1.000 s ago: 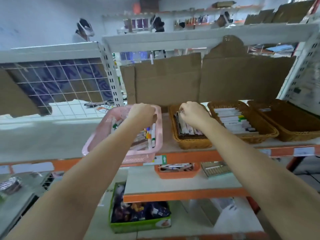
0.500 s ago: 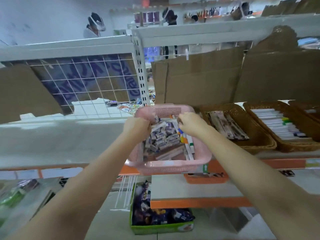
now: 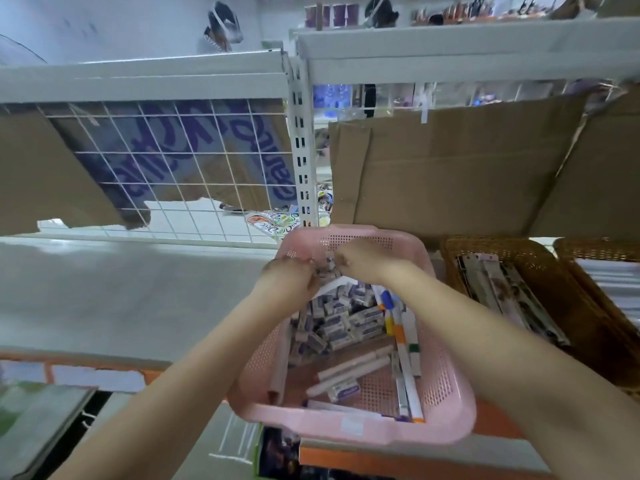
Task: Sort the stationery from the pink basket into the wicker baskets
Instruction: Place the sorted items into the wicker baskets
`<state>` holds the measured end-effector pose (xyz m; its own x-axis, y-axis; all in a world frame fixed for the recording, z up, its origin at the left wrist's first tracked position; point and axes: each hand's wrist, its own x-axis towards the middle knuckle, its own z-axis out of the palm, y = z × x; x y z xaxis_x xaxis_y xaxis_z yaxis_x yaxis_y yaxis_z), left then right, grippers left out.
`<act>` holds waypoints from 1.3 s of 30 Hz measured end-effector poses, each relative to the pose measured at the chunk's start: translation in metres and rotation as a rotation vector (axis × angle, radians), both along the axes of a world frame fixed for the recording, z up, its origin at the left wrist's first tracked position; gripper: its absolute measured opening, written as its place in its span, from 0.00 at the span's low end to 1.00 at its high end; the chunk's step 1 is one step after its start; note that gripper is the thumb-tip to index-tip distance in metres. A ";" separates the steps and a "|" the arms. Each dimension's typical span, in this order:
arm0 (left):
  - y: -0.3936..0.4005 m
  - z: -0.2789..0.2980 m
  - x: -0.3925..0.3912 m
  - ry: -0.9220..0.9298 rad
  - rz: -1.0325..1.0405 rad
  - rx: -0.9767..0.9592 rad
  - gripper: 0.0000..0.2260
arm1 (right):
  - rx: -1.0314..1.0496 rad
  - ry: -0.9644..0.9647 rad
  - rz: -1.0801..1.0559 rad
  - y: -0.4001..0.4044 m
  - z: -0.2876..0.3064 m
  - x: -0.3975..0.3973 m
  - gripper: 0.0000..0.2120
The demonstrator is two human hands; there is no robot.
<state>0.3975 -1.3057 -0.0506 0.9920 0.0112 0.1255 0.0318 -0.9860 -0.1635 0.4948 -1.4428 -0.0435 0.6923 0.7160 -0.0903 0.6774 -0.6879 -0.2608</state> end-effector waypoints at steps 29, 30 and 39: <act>0.044 0.019 -0.005 -0.073 -0.115 -0.217 0.12 | 0.246 0.472 -0.172 0.061 -0.016 -0.003 0.05; 0.045 0.020 -0.007 -0.071 -0.117 -0.219 0.12 | 0.217 0.470 -0.174 0.062 -0.016 -0.003 0.09; 0.048 0.018 -0.018 -0.099 -0.149 -0.277 0.11 | -0.102 0.203 -0.133 0.038 -0.015 -0.002 0.11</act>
<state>0.3793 -1.2581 -0.0324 0.9685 -0.0863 0.2335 -0.1141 -0.9875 0.1086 0.4932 -1.4048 -0.0586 0.7405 0.5997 -0.3035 0.5198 -0.7972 -0.3069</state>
